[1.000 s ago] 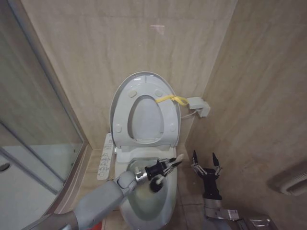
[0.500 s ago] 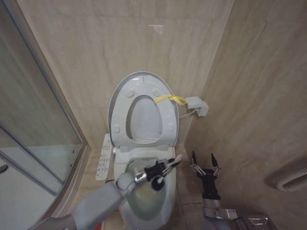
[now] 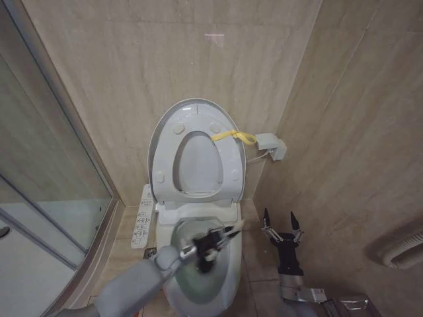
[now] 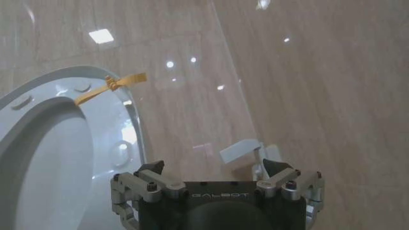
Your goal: Open the toilet lid, clean the toilet bowl with a toilet brush, close the toilet lid, and flush.
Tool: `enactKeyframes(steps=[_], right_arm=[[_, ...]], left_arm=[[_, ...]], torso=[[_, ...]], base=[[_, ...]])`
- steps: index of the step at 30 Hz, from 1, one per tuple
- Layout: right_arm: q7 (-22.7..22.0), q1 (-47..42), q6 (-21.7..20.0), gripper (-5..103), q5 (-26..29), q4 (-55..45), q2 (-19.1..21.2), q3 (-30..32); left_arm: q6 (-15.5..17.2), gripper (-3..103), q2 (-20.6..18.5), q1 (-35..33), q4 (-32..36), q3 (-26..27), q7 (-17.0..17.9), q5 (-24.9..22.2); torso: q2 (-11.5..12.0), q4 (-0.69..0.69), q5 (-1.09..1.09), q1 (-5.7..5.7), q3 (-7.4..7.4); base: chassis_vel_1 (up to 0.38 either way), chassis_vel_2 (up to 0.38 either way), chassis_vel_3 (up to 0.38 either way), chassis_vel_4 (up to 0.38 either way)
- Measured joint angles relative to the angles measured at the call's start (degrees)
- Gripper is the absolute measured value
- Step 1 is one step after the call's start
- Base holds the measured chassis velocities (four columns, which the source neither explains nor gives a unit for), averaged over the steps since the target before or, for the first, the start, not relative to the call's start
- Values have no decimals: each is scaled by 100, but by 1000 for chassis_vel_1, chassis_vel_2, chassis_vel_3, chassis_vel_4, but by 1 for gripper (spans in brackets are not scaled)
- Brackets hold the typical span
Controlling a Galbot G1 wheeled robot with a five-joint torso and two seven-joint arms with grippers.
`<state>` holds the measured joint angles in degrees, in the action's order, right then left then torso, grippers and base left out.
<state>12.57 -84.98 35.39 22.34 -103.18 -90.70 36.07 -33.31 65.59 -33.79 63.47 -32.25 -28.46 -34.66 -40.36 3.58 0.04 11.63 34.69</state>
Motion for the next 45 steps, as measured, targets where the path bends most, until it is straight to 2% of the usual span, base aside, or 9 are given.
enactKeyframes(steps=[4, 7, 11, 16, 19, 26, 33, 38, 45], right_arm=[[1, 15, 2, 100, 21, 35, 16, 8], [0, 17, 7, 100, 23, 37, -4, 23], [-1, 57, 7, 100, 29, 63, 7, -13], [0, 75, 7, 100, 42, 79, 23, -29], [1, 78, 8, 100, 45, 84, 11, -5], [9, 61, 8, 100, 72, 52, 57, -34], [15, 10, 12, 100, 100, 3, 63, 25], [5, -17, 10, 100, 123, -84, 101, 33], [-27, 9, 13, 100, 119, -9, 102, 19]], left_arm=[[120, 18, 36, 50, 393, 27, 9, -117], [172, 18, 115, 215, 692, 17, -14, -204], [8, 18, 22, 112, -85, -69, -91, -82], [41, 18, 14, 160, 167, 24, -79, -141], [126, 18, 79, 339, 760, 53, -25, -234], [-42, 18, -86, 33, -21, 51, -29, -19], [73, 18, 51, 106, 659, 155, 140, -132], [179, 18, -405, -135, 554, 218, 355, -97], [657, 18, -1259, -524, 2188, 538, 1318, -801]], torso=[[1, 2, -3, 0, 1], [-2, 18, -5, -1, -2], [0, 4, -4, 0, 0], [0, 0, -3, 0, 1], [-2, 18, -3, -1, -3], [-1, 0, -4, 0, -1], [-1, 18, -6, -1, -2], [0, 3, -4, 0, 1], [-1, 10, -5, -1, -1]], base=[[0, 0, 0, 0], [0, 0, 0, 0], [-26, -38, -10, -17], [0, 0, 0, 0], [0, 0, 0, 0], [-3, -7, -4, -2], [0, 0, 0, 0], [0, 0, 0, 0], [0, 0, 0, 0]])
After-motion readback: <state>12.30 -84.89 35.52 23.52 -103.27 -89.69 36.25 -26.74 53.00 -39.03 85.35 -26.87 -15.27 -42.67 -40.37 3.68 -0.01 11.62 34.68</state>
